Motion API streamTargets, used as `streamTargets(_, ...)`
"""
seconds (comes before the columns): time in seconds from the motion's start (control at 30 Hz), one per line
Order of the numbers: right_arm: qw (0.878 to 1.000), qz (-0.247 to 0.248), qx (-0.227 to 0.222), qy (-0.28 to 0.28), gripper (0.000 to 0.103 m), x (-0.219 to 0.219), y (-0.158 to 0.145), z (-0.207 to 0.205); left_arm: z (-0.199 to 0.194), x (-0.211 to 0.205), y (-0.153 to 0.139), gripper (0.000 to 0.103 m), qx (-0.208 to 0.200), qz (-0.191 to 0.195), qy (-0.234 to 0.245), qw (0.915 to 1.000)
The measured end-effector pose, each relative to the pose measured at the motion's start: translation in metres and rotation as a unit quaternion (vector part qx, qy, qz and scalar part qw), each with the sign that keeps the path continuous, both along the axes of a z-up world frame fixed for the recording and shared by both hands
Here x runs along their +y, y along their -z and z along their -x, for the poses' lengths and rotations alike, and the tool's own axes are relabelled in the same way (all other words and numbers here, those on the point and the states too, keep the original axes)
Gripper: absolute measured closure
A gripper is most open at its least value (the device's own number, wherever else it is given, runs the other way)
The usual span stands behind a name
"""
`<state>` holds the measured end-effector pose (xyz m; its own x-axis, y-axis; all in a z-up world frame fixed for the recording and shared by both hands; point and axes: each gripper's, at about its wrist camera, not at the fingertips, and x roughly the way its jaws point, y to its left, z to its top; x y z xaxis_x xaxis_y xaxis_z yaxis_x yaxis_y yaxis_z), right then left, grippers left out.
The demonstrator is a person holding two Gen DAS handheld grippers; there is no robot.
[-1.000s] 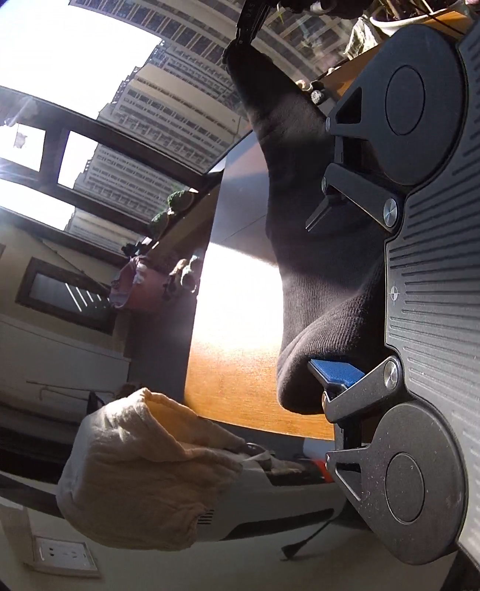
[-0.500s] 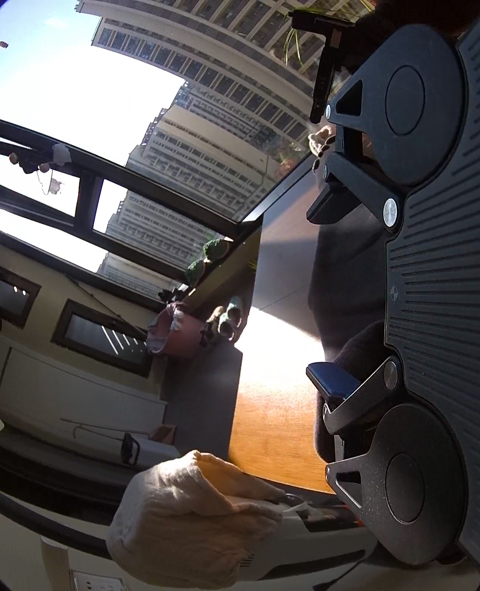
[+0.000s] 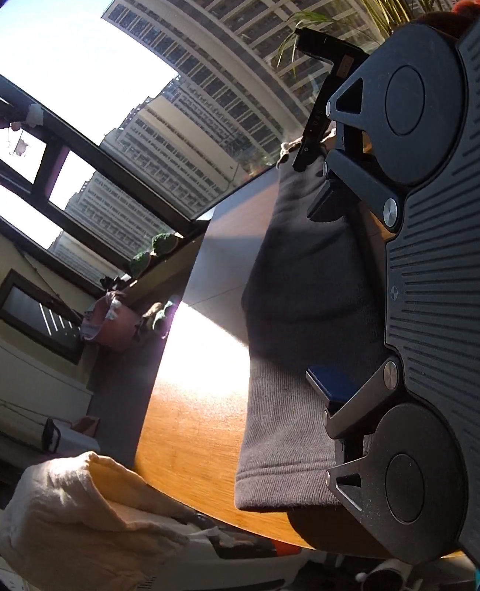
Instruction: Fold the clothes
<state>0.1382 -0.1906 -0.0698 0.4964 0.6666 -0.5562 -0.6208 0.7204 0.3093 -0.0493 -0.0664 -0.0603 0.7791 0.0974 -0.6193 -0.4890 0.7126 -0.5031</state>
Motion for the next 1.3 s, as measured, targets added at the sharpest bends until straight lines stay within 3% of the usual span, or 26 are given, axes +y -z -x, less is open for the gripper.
streamTargets(0.03, 1.000, -0.001, 0.002, 0.002, 0.075, -0.004, 0.001, 0.006, -0.002, 0.005, 0.015, 0.023, 0.016, 0.013, -0.006, 0.9998)
streamTargets(0.13, 1.000, -0.009, 0.015, 0.008, 0.075, -0.015, 0.002, 0.016, 0.005, 0.018, 0.018, 0.030, -0.004, -0.015, -0.017, 0.9997)
streamTargets(0.23, 1.000, -0.015, 0.025, 0.006, 0.075, -0.016, 0.007, 0.026, 0.011, 0.039, 0.021, 0.043, -0.012, 0.008, -0.026, 0.9996)
streamTargets(0.3, 1.000, -0.002, 0.005, 0.008, 0.074, -0.009, 0.009, 0.033, 0.008, 0.038, 0.019, 0.048, -0.007, -0.002, -0.027, 0.9996)
streamTargets(0.43, 1.000, 0.014, -0.016, -0.006, 0.061, 0.009, 0.008, 0.035, 0.003, 0.036, 0.014, 0.049, 0.005, -0.022, -0.031, 0.9993)
streamTargets(0.5, 1.000, 0.015, -0.017, -0.008, 0.056, 0.015, 0.008, 0.033, 0.000, 0.035, 0.012, 0.047, 0.010, -0.033, -0.032, 0.9989)
streamTargets(0.6, 1.000, 0.011, -0.016, -0.008, 0.052, 0.013, 0.008, 0.035, -0.005, 0.030, 0.008, 0.029, 0.018, -0.052, -0.029, 0.9981)
streamTargets(0.8, 1.000, 0.001, -0.014, -0.007, 0.052, 0.005, 0.008, 0.040, -0.054, -0.038, -0.006, 0.015, -0.004, -0.102, 0.088, 0.9909)
streamTargets(1.0, 1.000, -0.005, -0.023, 0.000, 0.052, -0.006, 0.005, 0.050, -0.091, -0.065, 0.024, 0.011, 0.021, -0.118, 0.125, 0.9848)
streamTargets(1.17, 0.991, 0.011, -0.113, 0.074, 0.052, -0.025, -0.014, 0.067, -0.090, -0.065, 0.028, 0.009, 0.012, -0.129, 0.143, 0.9812)
streamTargets(1.27, 0.993, 0.027, -0.079, 0.078, 0.055, -0.024, -0.009, 0.047, -0.086, -0.062, 0.029, 0.009, 0.004, -0.119, 0.142, 0.9827)
streamTargets(1.3, 0.995, 0.032, -0.066, 0.074, 0.066, -0.022, -0.005, 0.042, -0.086, -0.063, 0.029, 0.009, 0.002, -0.117, 0.141, 0.9830)
